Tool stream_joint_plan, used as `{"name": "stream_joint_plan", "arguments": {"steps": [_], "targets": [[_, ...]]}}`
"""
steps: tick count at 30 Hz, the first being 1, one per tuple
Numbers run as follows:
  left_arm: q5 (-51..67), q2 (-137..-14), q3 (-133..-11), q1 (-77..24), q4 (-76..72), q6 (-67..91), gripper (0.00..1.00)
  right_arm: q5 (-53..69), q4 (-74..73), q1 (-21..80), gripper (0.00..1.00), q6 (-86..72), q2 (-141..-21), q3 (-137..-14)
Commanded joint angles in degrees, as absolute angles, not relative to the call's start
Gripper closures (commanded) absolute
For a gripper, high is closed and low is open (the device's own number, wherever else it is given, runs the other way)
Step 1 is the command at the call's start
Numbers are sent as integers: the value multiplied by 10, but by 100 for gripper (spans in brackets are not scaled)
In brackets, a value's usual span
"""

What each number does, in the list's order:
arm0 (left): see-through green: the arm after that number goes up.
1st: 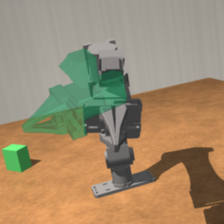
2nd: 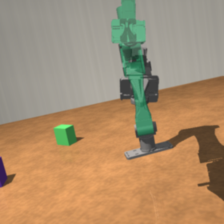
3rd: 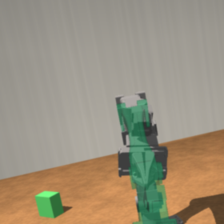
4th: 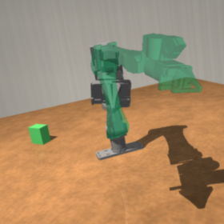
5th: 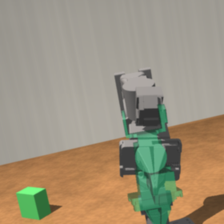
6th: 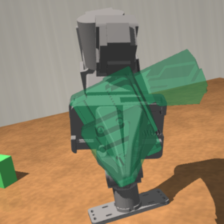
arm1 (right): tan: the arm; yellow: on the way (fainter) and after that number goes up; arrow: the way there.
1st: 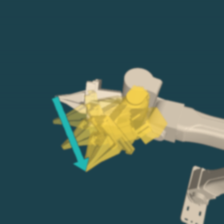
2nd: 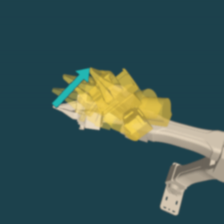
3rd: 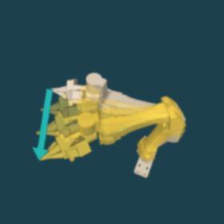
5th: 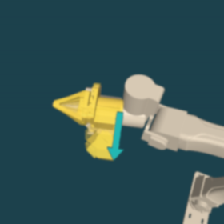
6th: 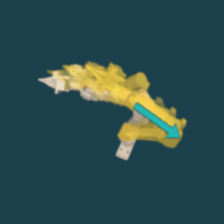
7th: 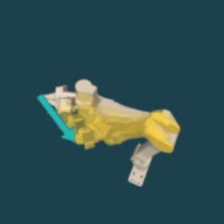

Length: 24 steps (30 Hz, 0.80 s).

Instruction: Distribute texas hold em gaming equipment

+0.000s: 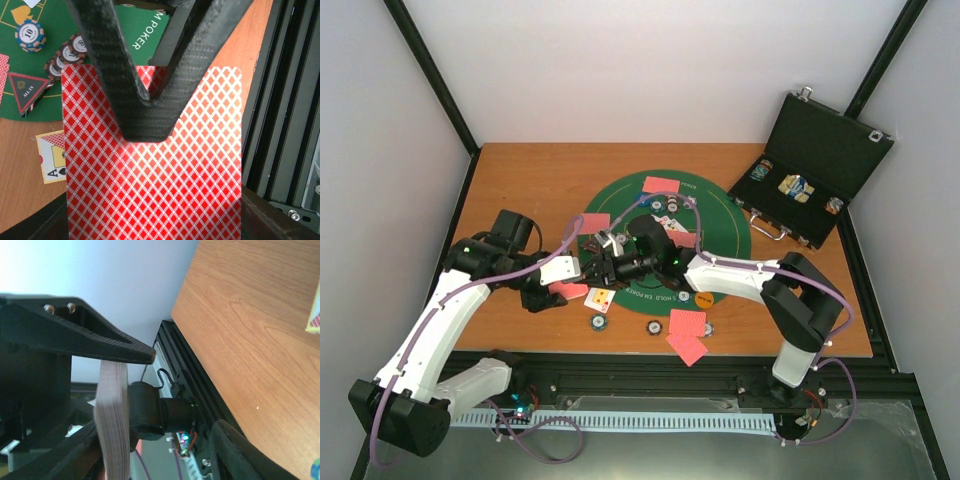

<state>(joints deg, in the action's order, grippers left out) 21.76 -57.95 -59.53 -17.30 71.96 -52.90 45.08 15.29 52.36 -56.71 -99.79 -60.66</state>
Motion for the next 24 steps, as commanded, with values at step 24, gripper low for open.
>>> {"name": "stream_joint_plan", "arguments": {"steps": [24], "targets": [[221,-568,-617,-173,726,-541,48,427,122,535,46,-562,-1019,-614]]}}
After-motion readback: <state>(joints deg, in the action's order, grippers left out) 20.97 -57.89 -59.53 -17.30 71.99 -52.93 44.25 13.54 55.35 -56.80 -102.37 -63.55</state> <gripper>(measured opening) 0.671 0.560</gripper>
